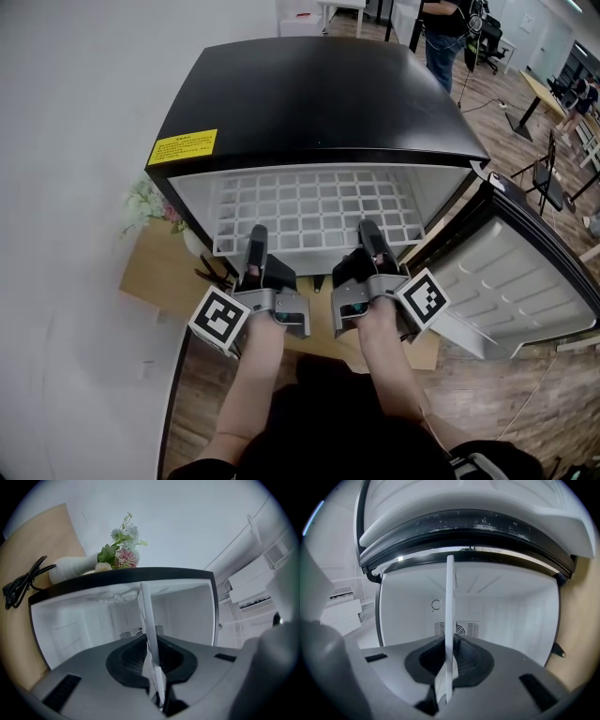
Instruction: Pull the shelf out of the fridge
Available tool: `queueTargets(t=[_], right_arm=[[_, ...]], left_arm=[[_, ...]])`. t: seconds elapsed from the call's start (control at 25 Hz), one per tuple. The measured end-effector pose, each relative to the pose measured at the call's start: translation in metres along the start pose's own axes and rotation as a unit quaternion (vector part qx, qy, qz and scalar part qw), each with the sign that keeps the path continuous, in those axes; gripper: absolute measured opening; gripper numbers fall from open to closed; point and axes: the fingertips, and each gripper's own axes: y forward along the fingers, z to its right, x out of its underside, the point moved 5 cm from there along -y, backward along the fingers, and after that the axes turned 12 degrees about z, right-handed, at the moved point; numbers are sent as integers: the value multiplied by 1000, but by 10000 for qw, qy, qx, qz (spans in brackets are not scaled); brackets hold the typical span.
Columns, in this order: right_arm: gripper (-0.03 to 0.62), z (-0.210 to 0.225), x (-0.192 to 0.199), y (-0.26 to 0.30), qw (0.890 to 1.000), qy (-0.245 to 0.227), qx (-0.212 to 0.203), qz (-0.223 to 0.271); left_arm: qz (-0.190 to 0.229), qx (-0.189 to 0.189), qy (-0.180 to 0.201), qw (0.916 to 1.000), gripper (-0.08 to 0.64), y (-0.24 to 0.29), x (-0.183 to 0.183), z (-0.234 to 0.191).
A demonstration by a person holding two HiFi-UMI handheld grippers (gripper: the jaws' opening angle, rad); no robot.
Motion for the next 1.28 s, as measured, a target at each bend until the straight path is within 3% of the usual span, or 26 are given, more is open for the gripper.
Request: queueTargets(t=[1.28], right_arm=[[12, 0, -1, -16, 9999, 76, 28, -99]], left_arm=[[58, -43, -17, 10000, 35, -17, 1, 3]])
